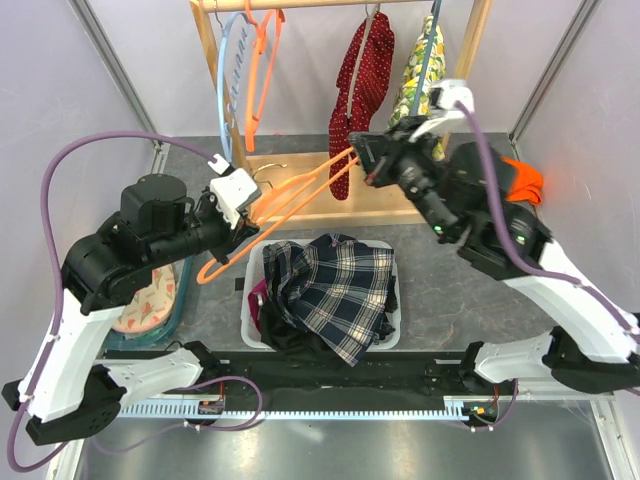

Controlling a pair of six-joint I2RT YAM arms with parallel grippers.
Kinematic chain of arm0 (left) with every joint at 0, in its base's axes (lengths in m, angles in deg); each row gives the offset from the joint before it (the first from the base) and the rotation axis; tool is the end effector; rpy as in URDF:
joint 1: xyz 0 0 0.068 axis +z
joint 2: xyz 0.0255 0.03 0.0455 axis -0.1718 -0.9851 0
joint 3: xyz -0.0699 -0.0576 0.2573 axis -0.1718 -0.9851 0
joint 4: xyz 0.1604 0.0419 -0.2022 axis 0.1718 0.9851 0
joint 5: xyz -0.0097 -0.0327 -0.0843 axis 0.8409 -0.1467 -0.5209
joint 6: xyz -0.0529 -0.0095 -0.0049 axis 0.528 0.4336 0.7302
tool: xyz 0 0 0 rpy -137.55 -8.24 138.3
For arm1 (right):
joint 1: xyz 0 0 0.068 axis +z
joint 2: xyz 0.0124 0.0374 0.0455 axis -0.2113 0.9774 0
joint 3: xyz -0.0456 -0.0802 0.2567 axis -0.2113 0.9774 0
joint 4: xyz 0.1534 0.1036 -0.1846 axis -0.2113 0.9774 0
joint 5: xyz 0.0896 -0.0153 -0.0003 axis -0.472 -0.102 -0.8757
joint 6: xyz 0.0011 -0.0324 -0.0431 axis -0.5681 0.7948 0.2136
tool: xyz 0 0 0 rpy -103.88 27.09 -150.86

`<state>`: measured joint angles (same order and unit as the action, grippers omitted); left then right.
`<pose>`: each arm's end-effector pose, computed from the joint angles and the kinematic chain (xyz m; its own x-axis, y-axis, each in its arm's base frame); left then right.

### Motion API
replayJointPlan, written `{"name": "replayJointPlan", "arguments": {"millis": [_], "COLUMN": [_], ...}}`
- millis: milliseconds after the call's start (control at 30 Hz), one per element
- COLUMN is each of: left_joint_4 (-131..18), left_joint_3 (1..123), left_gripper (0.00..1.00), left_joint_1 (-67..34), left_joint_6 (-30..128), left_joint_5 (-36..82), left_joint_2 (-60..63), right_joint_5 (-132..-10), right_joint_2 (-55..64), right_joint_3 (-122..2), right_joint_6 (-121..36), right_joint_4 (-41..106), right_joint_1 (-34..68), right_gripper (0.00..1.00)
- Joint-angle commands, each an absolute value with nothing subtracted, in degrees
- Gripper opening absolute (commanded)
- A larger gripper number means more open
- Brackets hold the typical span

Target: Remove the skirt from the hanger

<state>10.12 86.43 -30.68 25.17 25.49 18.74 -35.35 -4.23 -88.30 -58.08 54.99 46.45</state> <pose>0.1005 -0.0906 0.4881 -0.1757 0.4318 -0.8847 0.7705 0.6197 0.1495 0.1291 0.1798 0.5606 -0.1186 0.4436 -0.8884 -0.4987 0.7470 0.4396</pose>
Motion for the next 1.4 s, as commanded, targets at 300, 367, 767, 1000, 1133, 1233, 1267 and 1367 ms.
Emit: {"name": "replayJointPlan", "arguments": {"millis": [300,367,767,1000,1133,1233,1267,1367], "left_joint_4": [11.2,11.2,10.2,10.6,8.3,5.7,5.4,4.2], "left_joint_3": [96.1,97.8,109.7,110.6,104.3,103.0,103.9,104.7], "left_gripper": [0.02,0.02,0.02,0.02,0.02,0.02,0.02,0.02], "left_joint_1": [-30.7,-30.7,-30.7,-30.6,-29.9,-29.8,-29.8,-29.7], "left_joint_6": [21.6,21.7,27.2,26.6,27.3,28.5,28.8,30.6], "left_joint_5": [17.7,17.8,15.8,27.2,37.1,45.1,48.0,51.1], "left_joint_2": [20.3,20.0,16.4,17.6,20.7,19.9,18.2,15.4], "right_joint_5": [-34.8,-34.2,-32.5,-27.1,-23.7,-23.8,-24.4,-25.4], "right_joint_2": [-0.6,-1.5,-3.8,-7.2,-12.3,-15.1,-15.8,-17.2], "right_joint_3": [-85.5,-83.7,-76.6,-77.5,-75.7,-74.3,-73.8,-72.2], "right_joint_6": [-56.1,-56.6,-58.9,-57.1,-57.5,-58.1,-58.2,-59.4], "right_joint_4": [51.5,51.9,51.4,54.0,54.6,54.1,53.7,53.6], "right_joint_1": [46.5,46.5,46.4,46.4,46.4,46.5,46.4,46.5], "right_gripper": [0.0,0.0,0.0,0.42,0.96,0.98,0.98,0.98]}}
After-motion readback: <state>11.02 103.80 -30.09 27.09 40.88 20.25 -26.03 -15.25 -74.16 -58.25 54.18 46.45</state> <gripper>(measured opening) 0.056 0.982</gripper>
